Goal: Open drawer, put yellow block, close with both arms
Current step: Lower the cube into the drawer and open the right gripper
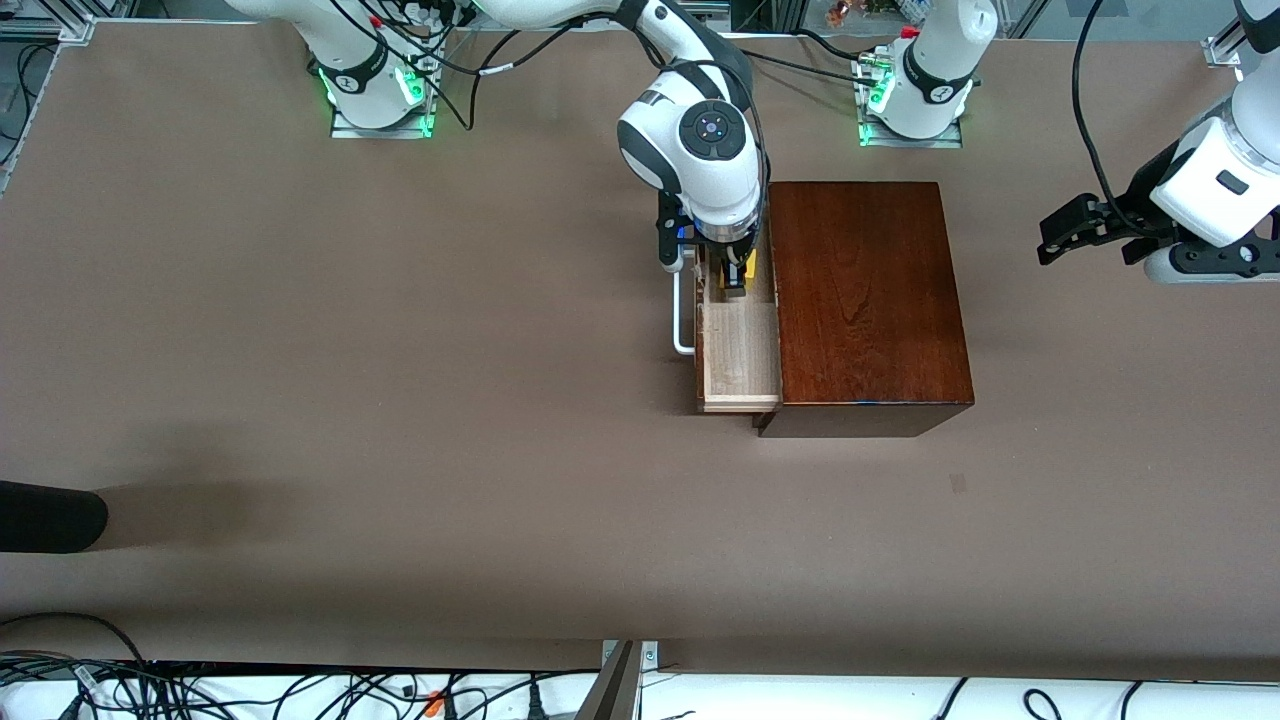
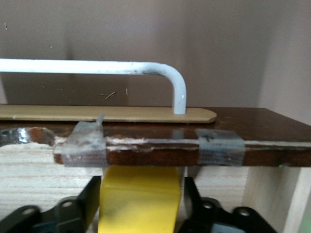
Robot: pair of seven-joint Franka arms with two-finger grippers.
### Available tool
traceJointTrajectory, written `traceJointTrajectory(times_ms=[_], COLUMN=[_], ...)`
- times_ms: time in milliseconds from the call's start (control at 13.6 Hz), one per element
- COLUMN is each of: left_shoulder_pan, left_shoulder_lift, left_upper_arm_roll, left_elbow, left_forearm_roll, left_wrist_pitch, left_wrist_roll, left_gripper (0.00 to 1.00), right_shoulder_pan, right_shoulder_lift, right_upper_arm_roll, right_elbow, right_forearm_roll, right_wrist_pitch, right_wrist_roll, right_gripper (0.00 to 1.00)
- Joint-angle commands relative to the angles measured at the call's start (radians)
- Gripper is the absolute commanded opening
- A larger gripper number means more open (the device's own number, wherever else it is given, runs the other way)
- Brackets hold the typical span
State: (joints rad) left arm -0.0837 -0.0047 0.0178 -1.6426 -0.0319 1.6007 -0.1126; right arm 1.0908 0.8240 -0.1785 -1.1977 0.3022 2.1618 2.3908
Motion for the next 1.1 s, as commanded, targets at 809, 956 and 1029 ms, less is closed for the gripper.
traceJointTrajectory(times_ms=[809,956,1029], left_shoulder_pan=[-0.007,-0.008,-0.007], left_shoulder_lift=[-0.006,-0.006,-0.006], left_upper_arm_roll=[-0.002,-0.004,-0.004], left_elbow=[0.014,0.014,0.014], left_forearm_roll=[0.010,0.010,0.010], left_wrist_pitch=[-0.016,-0.016,-0.016], left_wrist_roll=[-0.016,-0.016,-0.015], left_gripper=[1.00,1.00,1.00], right_shoulder_pan=[-0.302,-0.302,-0.302], right_shoulder_lift=[-0.334,-0.390,-0.423], right_upper_arm_roll=[-0.060,-0.175,-0.227], right_elbow=[0.087,0.057,0.023], right_forearm_roll=[0.000,-0.002,-0.003], right_wrist_pitch=[-0.670,-0.772,-0.796], right_wrist_roll=[-0.676,-0.957,-1.086], right_gripper=[1.00,1.00,1.00])
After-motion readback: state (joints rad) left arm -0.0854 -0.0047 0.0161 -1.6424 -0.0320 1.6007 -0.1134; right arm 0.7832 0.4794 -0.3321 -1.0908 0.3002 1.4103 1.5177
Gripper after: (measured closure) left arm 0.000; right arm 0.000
